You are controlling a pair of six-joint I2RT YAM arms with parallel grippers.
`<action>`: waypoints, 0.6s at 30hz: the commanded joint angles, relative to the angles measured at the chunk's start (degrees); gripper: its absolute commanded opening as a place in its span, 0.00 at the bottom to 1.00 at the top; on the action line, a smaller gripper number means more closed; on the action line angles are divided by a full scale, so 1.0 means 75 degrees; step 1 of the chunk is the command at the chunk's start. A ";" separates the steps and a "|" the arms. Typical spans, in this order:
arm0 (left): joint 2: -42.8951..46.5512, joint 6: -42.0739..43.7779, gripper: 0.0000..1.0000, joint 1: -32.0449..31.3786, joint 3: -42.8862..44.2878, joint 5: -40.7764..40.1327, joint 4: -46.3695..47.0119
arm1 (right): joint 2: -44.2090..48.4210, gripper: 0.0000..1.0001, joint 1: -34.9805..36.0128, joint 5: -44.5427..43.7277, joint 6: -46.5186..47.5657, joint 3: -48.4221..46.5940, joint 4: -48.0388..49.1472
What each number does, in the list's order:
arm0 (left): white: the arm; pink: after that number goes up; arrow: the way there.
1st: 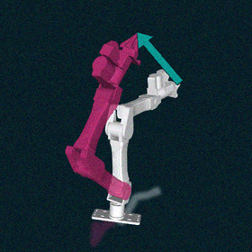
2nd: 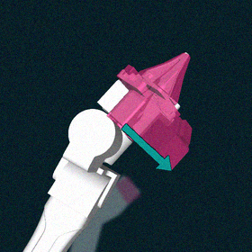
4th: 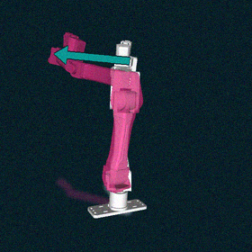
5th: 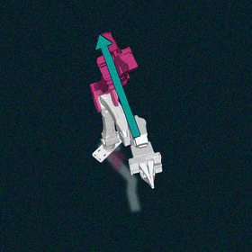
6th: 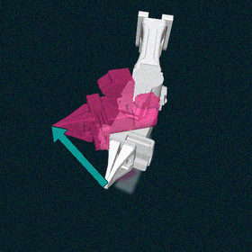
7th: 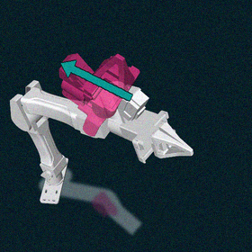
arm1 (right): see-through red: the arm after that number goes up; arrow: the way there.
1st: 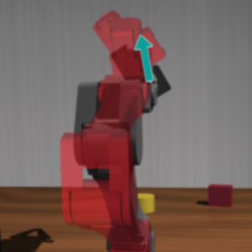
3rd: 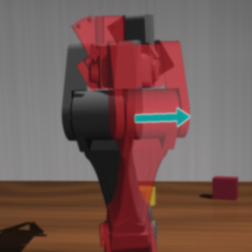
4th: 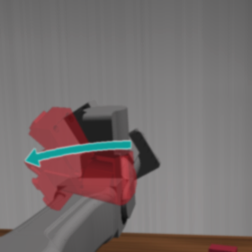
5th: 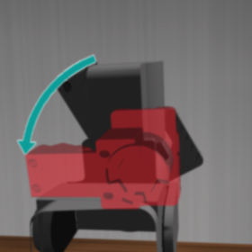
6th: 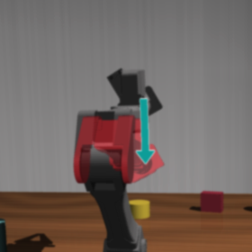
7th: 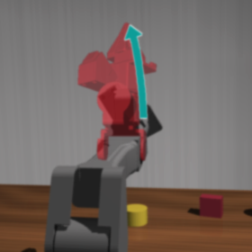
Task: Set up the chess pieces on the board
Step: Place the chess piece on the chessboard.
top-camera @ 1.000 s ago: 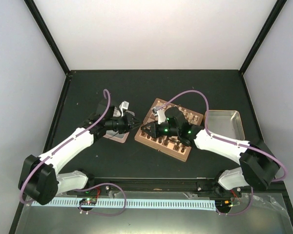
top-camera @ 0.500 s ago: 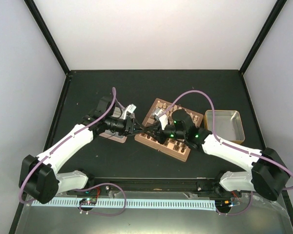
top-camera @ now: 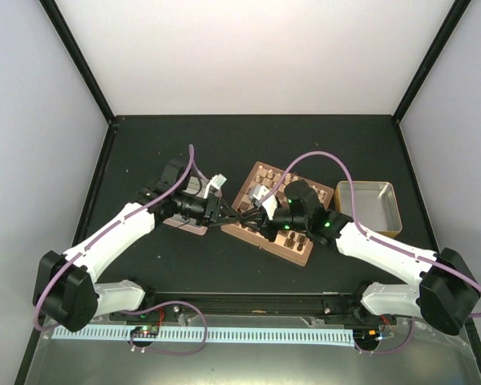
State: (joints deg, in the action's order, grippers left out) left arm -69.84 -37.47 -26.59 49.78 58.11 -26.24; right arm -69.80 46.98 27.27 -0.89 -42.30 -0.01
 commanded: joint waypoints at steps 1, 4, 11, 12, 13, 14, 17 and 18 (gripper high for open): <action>-0.0135 0.0064 0.27 0.0065 0.0234 0.0234 0.0125 | 0.0151 0.01 -0.0015 0.0340 0.0549 -0.0101 -0.0233; -0.0232 0.0083 0.29 0.0065 0.0239 0.0227 0.0089 | 0.0133 0.01 -0.0007 0.0501 0.0708 -0.0168 -0.0335; -0.0326 0.0051 0.28 0.0057 0.0187 0.0179 0.0139 | 0.0118 0.01 -0.0013 0.0522 0.0788 -0.0236 -0.0489; -0.0312 0.0051 0.25 0.0053 0.0168 0.0187 0.0149 | 0.0107 0.01 -0.0010 0.0495 0.0763 -0.0251 -0.0490; -0.0300 0.0057 0.22 0.0053 0.0155 0.0186 0.0152 | 0.0093 0.01 -0.0013 0.0495 0.0746 -0.0264 -0.0486; -0.0297 0.0062 0.19 0.0044 0.0134 0.0192 0.0156 | 0.0095 0.01 -0.0009 0.0515 0.0742 -0.0265 -0.0476; -0.0320 0.0092 0.06 0.0023 0.0096 0.0174 0.0157 | 0.0113 0.03 -0.0008 0.0511 0.0677 -0.0272 -0.0430; -0.0317 0.0096 0.03 0.0016 0.0081 0.0139 0.0150 | 0.0124 0.05 -0.0007 0.0453 0.0598 -0.0283 -0.0433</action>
State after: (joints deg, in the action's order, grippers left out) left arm -72.12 -37.36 -26.57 49.74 58.48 -26.09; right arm -69.69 46.89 30.33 3.77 -42.54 -3.51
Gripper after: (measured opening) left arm 0.107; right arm 0.150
